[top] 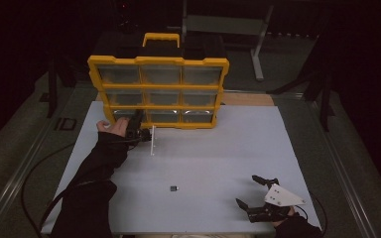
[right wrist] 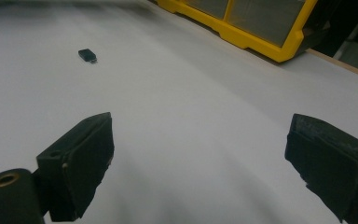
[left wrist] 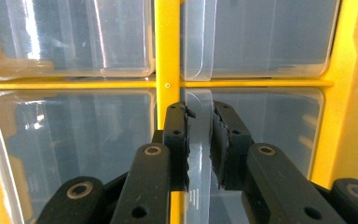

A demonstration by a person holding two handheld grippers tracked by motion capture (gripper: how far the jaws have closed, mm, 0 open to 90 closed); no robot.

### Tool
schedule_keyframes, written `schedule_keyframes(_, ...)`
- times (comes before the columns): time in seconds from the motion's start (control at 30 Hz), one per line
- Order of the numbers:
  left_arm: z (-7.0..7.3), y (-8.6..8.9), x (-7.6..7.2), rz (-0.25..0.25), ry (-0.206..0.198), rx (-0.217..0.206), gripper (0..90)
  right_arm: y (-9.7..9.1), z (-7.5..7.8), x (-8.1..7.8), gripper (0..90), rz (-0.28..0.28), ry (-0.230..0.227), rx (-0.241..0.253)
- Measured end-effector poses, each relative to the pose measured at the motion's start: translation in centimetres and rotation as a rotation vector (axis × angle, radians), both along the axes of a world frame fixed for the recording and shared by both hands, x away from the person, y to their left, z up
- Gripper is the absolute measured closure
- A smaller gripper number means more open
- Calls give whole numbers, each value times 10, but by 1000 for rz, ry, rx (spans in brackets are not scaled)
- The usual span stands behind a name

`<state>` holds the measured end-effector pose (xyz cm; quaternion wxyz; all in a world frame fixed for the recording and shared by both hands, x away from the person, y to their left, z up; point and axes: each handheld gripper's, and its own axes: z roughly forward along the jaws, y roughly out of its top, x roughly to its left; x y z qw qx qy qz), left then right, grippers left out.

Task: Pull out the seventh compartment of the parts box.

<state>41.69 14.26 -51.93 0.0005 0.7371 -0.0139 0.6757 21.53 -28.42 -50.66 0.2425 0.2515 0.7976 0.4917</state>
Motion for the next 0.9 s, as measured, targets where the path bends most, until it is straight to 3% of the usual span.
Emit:
schedule_keyframes(0.2,-1,-1,0,9,-9,2,785,0,0,0,79,-2,3,6)
schedule_keyframes(0.67,16,0,-6,7,91,6,788,0,0,0,79,-6,2,6)
schedule_keyframes(0.9,15,2,-14,-1,97,23,786,0,0,0,79,-3,2,3)
